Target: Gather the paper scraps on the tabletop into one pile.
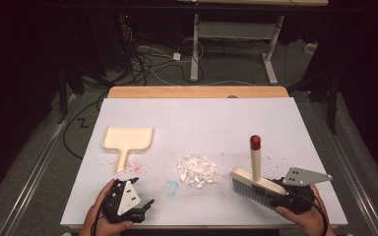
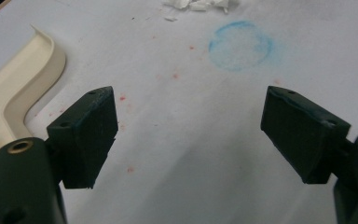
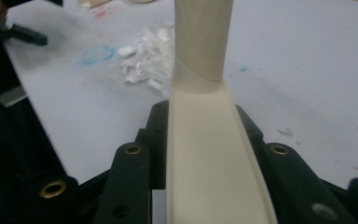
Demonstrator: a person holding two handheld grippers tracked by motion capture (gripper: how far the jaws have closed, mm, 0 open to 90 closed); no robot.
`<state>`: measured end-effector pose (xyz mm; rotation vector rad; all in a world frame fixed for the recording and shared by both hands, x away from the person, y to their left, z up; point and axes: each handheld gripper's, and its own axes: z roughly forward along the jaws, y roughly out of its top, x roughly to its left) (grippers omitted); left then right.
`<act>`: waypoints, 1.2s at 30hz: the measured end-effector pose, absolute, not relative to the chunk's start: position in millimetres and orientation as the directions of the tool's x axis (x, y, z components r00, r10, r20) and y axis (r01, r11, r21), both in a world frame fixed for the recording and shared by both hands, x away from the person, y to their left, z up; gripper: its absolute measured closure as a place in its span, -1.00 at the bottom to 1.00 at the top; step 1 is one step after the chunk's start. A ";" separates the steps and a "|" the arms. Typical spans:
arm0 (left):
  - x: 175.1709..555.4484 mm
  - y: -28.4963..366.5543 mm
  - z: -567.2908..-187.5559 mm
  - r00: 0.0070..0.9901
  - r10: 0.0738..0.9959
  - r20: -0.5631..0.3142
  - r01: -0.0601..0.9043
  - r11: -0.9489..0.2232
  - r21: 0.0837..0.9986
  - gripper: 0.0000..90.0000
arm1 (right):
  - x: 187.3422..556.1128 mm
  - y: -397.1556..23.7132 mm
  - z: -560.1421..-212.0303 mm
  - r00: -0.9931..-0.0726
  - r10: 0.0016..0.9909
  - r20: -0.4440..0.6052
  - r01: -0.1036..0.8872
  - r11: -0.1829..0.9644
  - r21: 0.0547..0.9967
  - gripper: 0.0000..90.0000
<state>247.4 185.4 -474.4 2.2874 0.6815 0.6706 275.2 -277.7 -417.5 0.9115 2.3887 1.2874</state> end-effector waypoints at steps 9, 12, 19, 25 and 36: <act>248.5 183.9 -476.0 0.742 0.612 0.275 0.289 -0.662 0.692 -0.61 | 305.0 -295.1 -423.0 -0.683 0.720 0.123 0.506 0.345 0.790 0.50; 248.5 183.4 -476.4 0.743 0.610 0.275 0.290 -0.663 0.690 -0.61 | 314.4 -300.0 -423.9 -0.656 0.739 0.153 0.546 0.324 0.772 0.49; 249.2 182.2 -477.3 0.745 0.606 0.278 0.289 -0.670 0.684 -0.61 | 338.1 -305.9 -428.8 -0.622 0.763 0.178 0.606 0.324 0.726 0.42; 248.7 182.8 -477.4 0.746 0.606 0.278 0.288 -0.669 0.685 -0.61 | 357.3 -310.0 -432.5 -0.592 0.789 0.165 0.639 0.336 0.692 0.32; 248.9 180.8 -478.8 0.752 0.596 0.282 0.287 -0.681 0.673 -0.61 | 380.6 -316.1 -430.1 -0.641 0.747 0.175 0.617 0.365 0.697 0.41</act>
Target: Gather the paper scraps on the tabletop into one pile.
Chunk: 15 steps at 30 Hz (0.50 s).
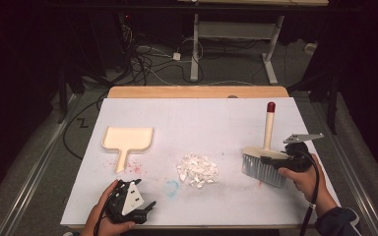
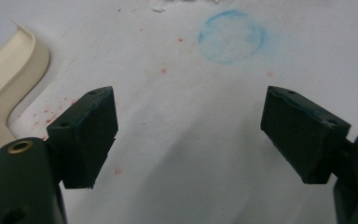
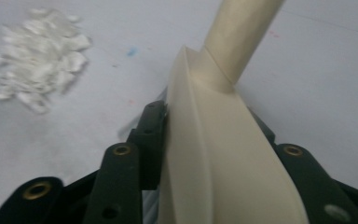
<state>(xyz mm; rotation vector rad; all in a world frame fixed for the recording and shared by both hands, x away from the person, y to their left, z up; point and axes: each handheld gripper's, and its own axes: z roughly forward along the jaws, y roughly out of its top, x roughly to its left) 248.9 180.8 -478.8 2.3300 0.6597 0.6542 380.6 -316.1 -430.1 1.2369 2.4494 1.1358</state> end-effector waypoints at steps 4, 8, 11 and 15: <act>248.2 182.3 -478.8 0.754 0.595 0.278 0.289 -0.681 0.673 -0.61 | 373.9 -320.3 -417.0 -0.663 0.719 0.208 0.612 0.361 0.703 0.44; 245.8 183.2 -477.8 0.751 0.595 0.285 0.281 -0.679 0.678 -0.61 | 359.0 -329.1 -401.7 -0.662 0.701 0.264 0.625 0.322 0.711 0.45; 244.4 182.6 -476.3 0.751 0.594 0.287 0.273 -0.675 0.685 -0.61 | 346.9 -331.3 -392.2 -0.673 0.681 0.289 0.631 0.324 0.705 0.45; 244.5 180.4 -476.6 0.752 0.590 0.293 0.271 -0.682 0.679 -0.61 | 336.2 -328.8 -390.5 -0.709 0.628 0.320 0.645 0.396 0.654 0.45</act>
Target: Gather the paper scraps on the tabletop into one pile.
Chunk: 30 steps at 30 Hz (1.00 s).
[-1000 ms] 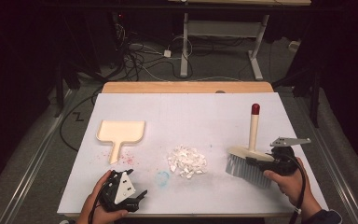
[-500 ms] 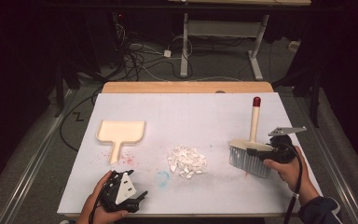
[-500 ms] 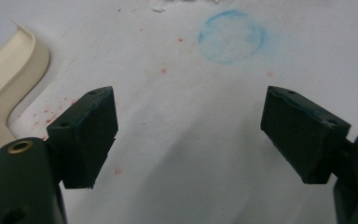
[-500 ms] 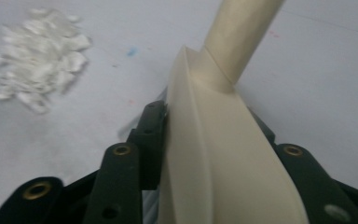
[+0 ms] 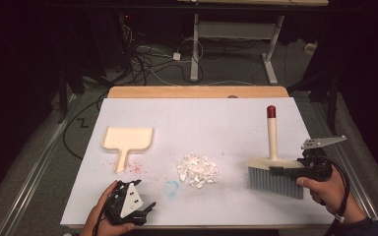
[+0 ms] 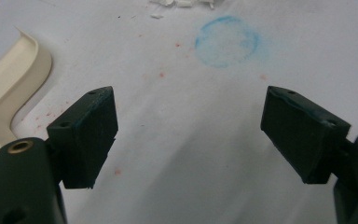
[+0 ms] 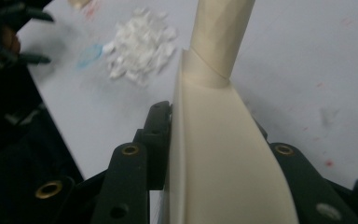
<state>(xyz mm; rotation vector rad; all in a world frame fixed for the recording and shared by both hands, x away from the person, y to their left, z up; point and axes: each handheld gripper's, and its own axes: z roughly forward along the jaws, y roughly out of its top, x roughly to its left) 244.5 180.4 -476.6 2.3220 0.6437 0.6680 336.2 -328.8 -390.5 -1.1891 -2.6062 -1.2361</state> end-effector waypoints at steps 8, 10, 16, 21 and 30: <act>244.8 176.0 -476.0 0.754 0.581 0.306 0.256 -0.689 0.678 -0.61 | 352.0 -331.2 -411.5 -0.667 0.656 0.353 0.708 0.411 0.575 0.45; 245.0 176.2 -476.2 0.754 0.582 0.305 0.259 -0.690 0.676 -0.61 | 363.7 -332.9 -416.6 -0.642 0.681 0.353 0.730 0.402 0.553 0.43; 245.4 176.4 -477.6 0.758 0.579 0.301 0.263 -0.693 0.672 -0.61 | 386.5 -333.4 -410.7 -0.640 0.678 0.362 0.731 0.392 0.558 0.27; 244.2 177.6 -477.5 0.757 0.580 0.300 0.264 -0.692 0.672 -0.61 | 401.6 -331.6 -410.8 -0.605 0.733 0.311 0.744 0.381 0.549 0.13; 243.7 178.6 -478.1 0.756 0.584 0.295 0.271 -0.690 0.671 -0.61 | 400.6 -344.4 -417.1 -0.539 0.806 0.244 0.754 0.332 0.567 -0.13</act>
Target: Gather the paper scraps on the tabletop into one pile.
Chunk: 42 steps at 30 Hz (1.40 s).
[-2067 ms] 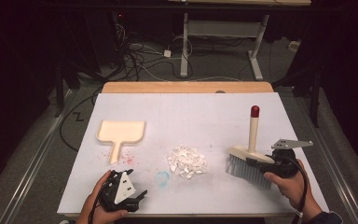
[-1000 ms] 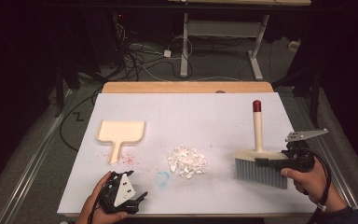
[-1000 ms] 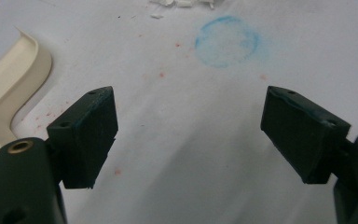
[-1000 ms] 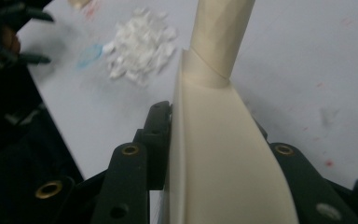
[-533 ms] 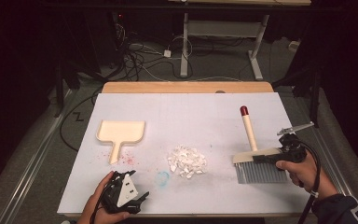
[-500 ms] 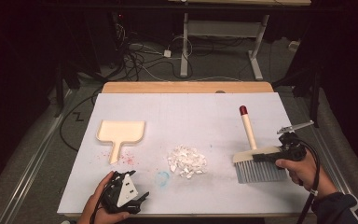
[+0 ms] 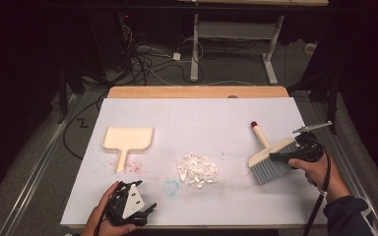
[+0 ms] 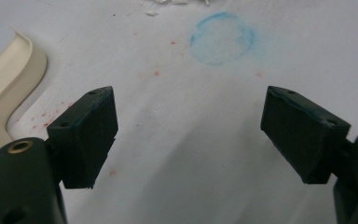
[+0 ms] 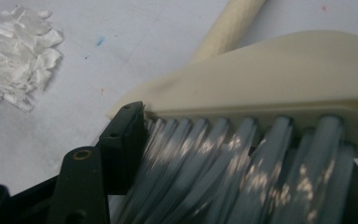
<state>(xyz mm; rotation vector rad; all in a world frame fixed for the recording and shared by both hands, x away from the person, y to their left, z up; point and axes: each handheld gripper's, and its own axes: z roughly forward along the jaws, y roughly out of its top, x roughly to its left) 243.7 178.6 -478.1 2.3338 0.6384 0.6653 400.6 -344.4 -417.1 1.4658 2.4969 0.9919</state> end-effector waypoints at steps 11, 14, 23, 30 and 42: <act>244.8 176.7 -478.7 0.758 0.581 0.295 0.273 -0.694 0.666 -0.61 | 364.6 -350.1 -418.7 -0.543 0.835 0.096 0.718 0.402 0.568 -0.32; 245.3 176.3 -478.5 0.760 0.578 0.296 0.270 -0.696 0.665 -0.61 | 363.7 -356.4 -419.9 -0.498 0.865 0.065 0.733 0.380 0.564 -0.42; 245.2 177.5 -478.0 0.752 0.587 0.299 0.277 -0.693 0.665 -0.61 | 343.0 -335.4 -421.9 -0.374 0.921 -0.111 0.691 0.356 0.629 -0.60; 245.8 178.1 -477.6 0.749 0.591 0.301 0.279 -0.693 0.665 -0.61 | 331.1 -333.4 -411.9 -0.345 0.922 -0.176 0.606 0.362 0.708 -0.62; 245.3 178.7 -475.9 0.748 0.593 0.296 0.273 -0.683 0.677 -0.61 | 311.6 -335.8 -390.1 -0.376 0.910 -0.175 0.439 0.341 0.831 -0.52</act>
